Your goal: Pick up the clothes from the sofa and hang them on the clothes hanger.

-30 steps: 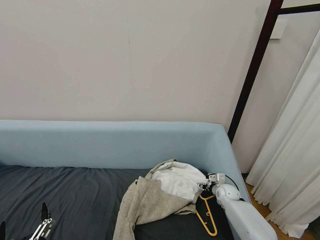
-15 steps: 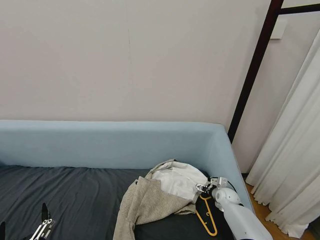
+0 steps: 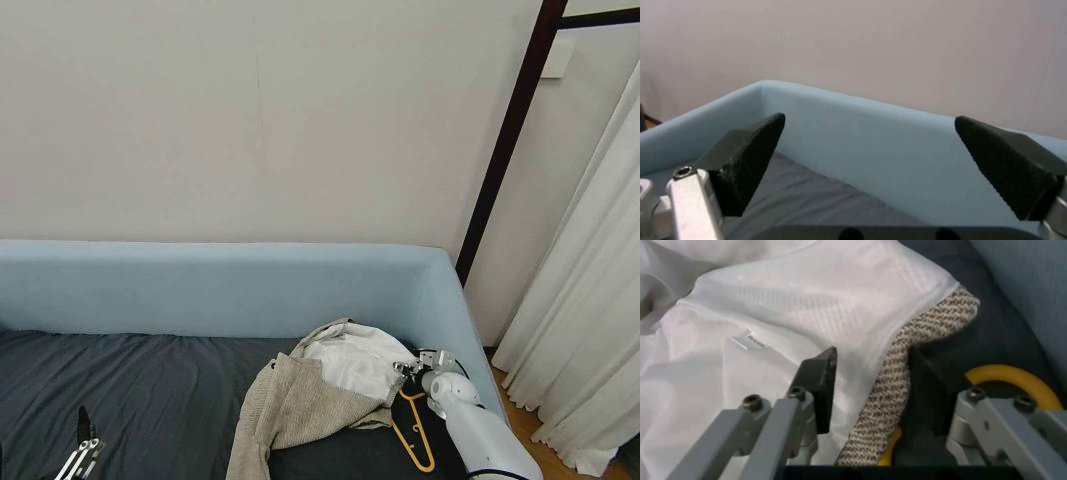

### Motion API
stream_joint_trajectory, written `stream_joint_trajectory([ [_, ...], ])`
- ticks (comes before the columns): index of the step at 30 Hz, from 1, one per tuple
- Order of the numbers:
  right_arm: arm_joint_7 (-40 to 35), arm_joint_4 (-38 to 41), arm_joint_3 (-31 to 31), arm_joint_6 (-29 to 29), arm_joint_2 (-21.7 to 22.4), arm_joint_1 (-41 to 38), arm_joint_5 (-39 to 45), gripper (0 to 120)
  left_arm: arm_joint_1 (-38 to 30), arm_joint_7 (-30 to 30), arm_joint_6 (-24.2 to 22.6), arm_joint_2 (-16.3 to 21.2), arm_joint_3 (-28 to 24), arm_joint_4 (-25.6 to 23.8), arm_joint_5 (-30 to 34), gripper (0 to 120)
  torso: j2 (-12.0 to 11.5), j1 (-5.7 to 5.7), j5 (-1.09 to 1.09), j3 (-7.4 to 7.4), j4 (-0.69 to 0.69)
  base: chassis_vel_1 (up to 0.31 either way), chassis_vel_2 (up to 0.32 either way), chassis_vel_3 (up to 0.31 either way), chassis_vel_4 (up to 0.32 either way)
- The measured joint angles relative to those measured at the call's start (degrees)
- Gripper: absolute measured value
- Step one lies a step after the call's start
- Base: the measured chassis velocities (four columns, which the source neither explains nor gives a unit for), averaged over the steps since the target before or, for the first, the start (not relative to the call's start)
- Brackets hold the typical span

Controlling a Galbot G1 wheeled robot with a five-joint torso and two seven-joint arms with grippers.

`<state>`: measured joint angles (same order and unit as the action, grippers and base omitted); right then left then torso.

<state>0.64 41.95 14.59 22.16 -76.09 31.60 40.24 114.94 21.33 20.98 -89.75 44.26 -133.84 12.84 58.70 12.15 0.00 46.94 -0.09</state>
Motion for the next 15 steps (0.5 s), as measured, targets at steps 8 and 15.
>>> stream_joint_trajectory([
  [8,0.28,-0.82,-0.06,-1.04,0.25,0.01,-1.22,8,0.05,0.13,0.05,0.0,-0.05,-0.07,-0.14,100,0.0,0.0,0.0,0.0,0.0,0.0,0.0,0.0,0.0],
  [15,0.31,-0.52,-0.36,-3.05,0.53,0.04,-0.99,0,-0.01,0.23,0.07,0.12,-0.02,-0.11,-0.16,100,0.0,0.0,0.0,0.0,0.0,0.0,0.0,0.0,0.0],
])
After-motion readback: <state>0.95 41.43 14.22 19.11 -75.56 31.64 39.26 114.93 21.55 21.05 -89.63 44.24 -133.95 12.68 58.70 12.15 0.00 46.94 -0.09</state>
